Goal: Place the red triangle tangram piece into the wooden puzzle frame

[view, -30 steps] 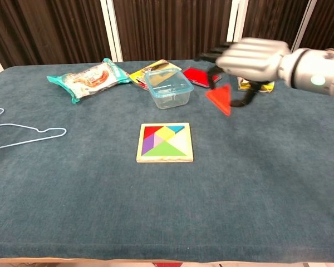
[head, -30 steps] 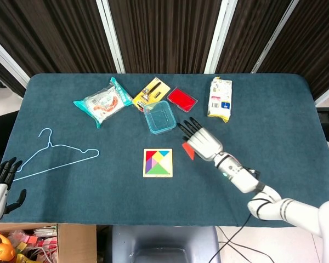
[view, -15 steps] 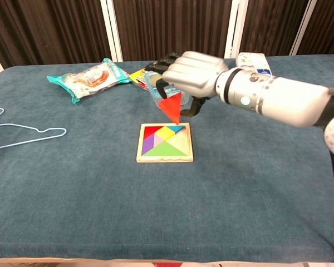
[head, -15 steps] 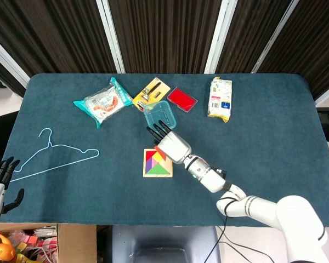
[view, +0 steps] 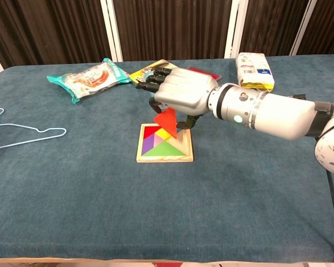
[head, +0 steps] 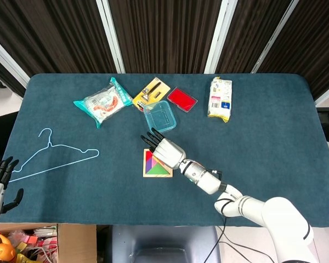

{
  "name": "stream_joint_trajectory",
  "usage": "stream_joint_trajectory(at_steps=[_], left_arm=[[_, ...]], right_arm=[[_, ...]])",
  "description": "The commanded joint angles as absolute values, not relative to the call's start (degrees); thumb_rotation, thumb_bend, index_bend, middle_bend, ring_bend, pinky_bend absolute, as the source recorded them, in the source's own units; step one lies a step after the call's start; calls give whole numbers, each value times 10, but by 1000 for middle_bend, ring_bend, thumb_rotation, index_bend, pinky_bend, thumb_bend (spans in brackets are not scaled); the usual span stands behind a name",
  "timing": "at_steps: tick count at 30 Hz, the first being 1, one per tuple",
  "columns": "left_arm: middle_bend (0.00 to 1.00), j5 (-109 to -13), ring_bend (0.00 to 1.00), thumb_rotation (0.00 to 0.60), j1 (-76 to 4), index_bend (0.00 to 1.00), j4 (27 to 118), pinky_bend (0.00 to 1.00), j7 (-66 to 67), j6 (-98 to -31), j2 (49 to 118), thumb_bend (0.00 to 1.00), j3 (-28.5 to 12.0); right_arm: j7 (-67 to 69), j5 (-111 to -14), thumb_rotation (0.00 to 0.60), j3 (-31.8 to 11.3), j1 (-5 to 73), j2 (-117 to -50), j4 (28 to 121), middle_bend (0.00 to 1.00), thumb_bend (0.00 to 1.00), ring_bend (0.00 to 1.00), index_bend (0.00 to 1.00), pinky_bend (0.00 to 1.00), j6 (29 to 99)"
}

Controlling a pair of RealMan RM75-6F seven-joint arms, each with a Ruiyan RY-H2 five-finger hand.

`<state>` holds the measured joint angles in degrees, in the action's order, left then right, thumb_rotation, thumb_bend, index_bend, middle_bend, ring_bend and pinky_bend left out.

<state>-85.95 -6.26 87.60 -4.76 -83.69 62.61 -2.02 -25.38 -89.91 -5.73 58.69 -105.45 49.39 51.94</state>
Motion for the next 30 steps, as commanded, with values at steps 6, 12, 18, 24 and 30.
stream_joint_trajectory(at_steps=[6,12,18,24,30], left_arm=[[0,-861,0,600,-59,0,877,110,-48,-843,626,462,-20],[0,-862,0,600,-59,0,877,111,-48,-843,626,462,-19],[0,-857,0,600,-65,0,878,110,-47,-833,625,462,-22],[0,-854,0,600,-67,0,877,111,-47,-830,627,463,-24],[0,-863,0,600,-61,0,878,111,-49,-841,625,462,-20]], right_arm=[[-249,-902,600,-46,582,-1065,482,46,506,0,682,0,519],[-252,-903,600,-40,580,-1068,476,46,506,0,680,0,515],[-258,-901,600,-40,578,-1072,478,46,506,0,673,0,513],[-259,-902,600,-38,578,-1070,485,46,506,0,661,0,513],[-275,-906,600,-32,571,-1063,501,46,506,0,649,0,520]])
